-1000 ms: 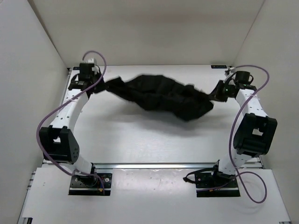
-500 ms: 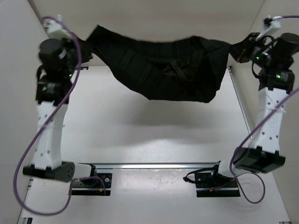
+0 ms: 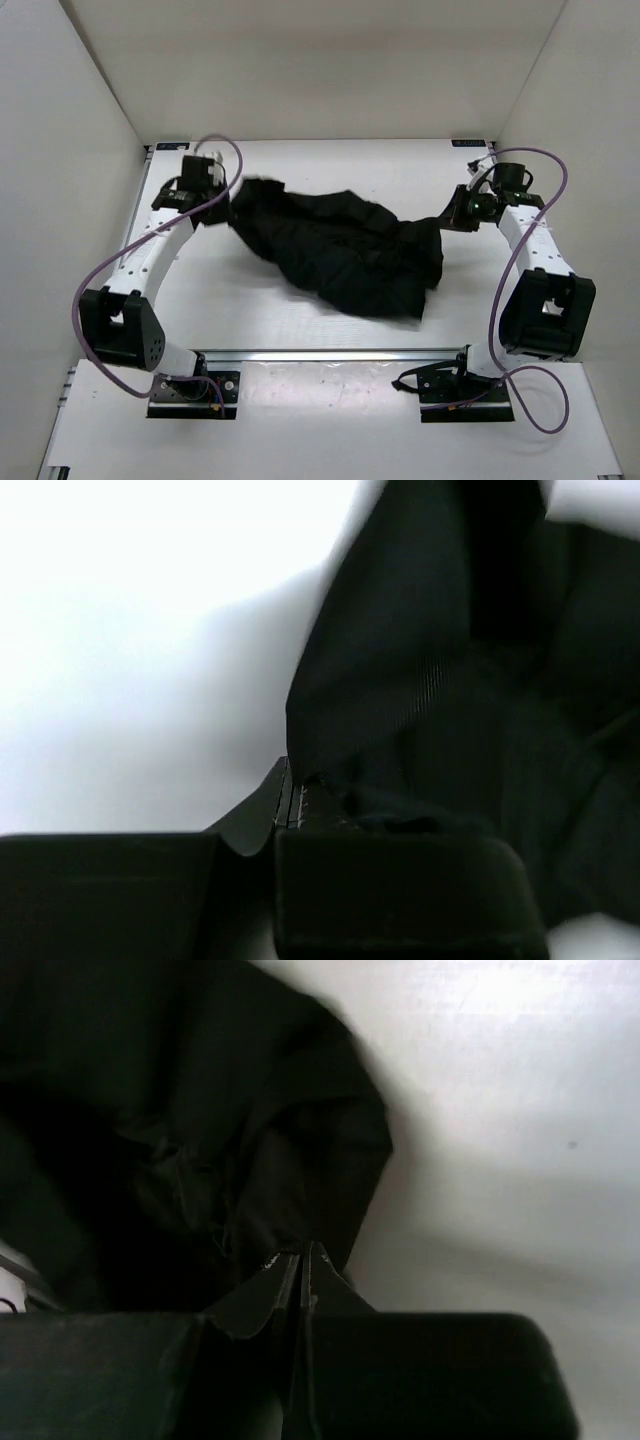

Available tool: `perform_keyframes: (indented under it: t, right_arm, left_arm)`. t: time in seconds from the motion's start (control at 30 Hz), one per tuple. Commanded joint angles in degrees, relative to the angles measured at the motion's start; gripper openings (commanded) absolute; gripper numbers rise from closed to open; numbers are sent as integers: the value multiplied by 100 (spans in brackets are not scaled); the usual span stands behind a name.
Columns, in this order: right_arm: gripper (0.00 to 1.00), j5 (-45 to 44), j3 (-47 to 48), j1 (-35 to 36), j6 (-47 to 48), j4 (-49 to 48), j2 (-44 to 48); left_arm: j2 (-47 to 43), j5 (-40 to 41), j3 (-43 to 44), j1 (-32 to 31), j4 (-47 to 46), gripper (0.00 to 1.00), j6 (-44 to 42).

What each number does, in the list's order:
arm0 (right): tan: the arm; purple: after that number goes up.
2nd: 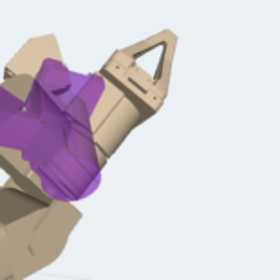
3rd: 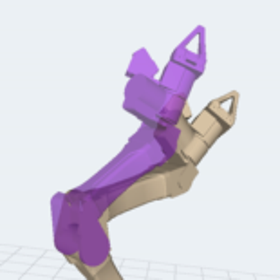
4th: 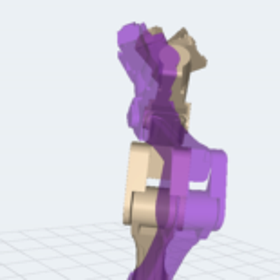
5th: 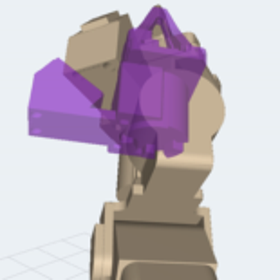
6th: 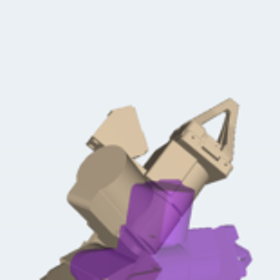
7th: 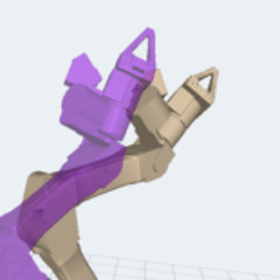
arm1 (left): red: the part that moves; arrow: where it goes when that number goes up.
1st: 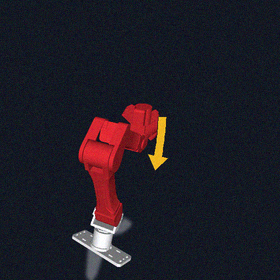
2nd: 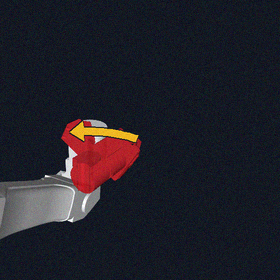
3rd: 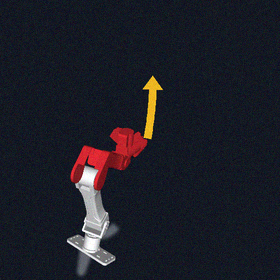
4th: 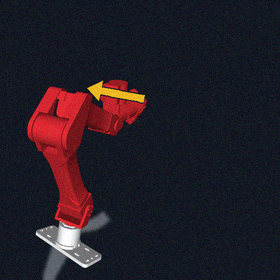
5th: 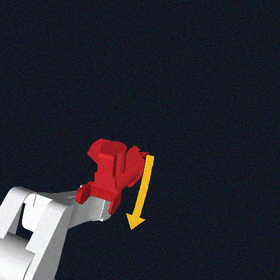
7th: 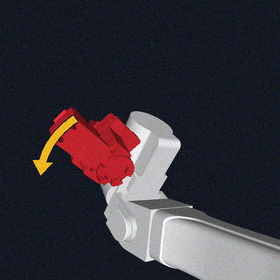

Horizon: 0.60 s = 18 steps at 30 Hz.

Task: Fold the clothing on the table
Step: Flatten the skirt out

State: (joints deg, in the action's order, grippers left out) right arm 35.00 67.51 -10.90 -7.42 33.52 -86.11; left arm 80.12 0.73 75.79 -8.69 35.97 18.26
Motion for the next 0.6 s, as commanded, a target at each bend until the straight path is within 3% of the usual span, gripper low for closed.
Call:
perform_keyframes:
  t: [0.0,0.17,0.23,0.43,0.57]
  right_arm:
    - [1,-380,430,123,320,119,797]
    - [0,278,1323,131,-12,287,999]
    - [0,471,1955,236,-57,164,1017]
    - [0,280,3277,351,-682,-977,1157]
    - [0,15,3200,-147,-770,-497,448]
  left_arm:
    - [-742,-126,-284,-28,648,0,-287]
    - [-892,-275,408,-10,1061,0,-420]
    - [-858,-512,1319,-10,1193,0,-350]
    - [-375,-82,4089,-63,1001,0,-69]
    - [187,-520,3954,621,684,0,318]
